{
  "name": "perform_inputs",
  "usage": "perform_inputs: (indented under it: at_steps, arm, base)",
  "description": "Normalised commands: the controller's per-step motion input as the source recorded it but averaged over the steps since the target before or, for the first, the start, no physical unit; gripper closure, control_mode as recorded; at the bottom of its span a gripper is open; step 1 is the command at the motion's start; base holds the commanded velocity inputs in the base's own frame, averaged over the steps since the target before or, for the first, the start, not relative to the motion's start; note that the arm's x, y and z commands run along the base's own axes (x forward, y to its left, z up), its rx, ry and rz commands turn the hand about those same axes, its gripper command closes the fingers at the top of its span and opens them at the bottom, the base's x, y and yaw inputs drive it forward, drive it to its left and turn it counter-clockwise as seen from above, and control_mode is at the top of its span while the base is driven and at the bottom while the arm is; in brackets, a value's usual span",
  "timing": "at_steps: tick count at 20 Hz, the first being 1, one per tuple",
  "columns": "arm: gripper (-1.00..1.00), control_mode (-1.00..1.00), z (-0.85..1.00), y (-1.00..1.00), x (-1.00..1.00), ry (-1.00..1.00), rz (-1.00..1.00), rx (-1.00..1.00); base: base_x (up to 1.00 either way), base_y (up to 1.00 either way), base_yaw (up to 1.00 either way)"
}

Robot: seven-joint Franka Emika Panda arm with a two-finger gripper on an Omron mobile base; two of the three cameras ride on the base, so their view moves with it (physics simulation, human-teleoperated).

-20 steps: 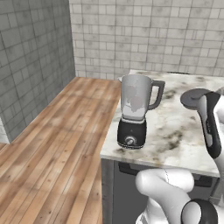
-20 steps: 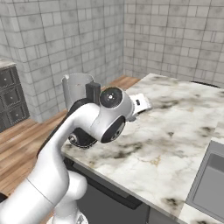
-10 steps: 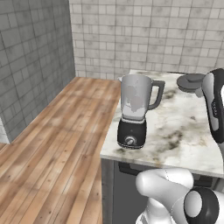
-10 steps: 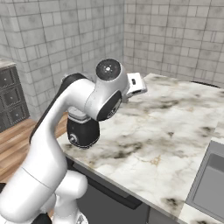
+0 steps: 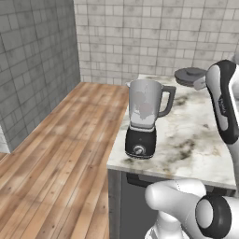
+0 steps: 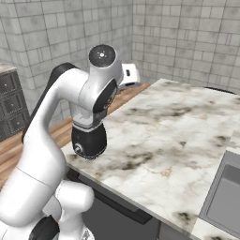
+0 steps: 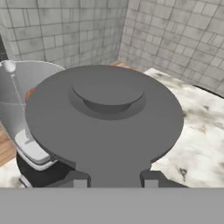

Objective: Grab the onions from the fridge, place them in the blender, close the lid, and turn on the blender to create a marinade.

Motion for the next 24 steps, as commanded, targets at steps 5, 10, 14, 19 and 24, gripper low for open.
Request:
perform_inputs:
  at_steps: [5,10,14,19,24]
  arm:
    - [1.00,-1.00,0.05,0.77,0.23,0.00,0.00,0.00]
    - [1.00,-1.00,0.00,0.81,0.25,0.00,0.00,0.00]
    - [1.00,-1.00,0.00,0.67,0.30,0.00,0.00,0.00]
    - [1.00,-1.00,0.00,0.34,0.41,0.02,0.00,0.01]
    - [1.00,-1.00,0.00,0.23,0.38,0.06,0.00,0.01]
  base:
    - [0.00,0.00,0.00]
    - [0.00,0.00,0.00]
    - [0.00,0.00,0.00]
    - [0.00,0.00,0.00]
    - [0.00,0.00,0.00]
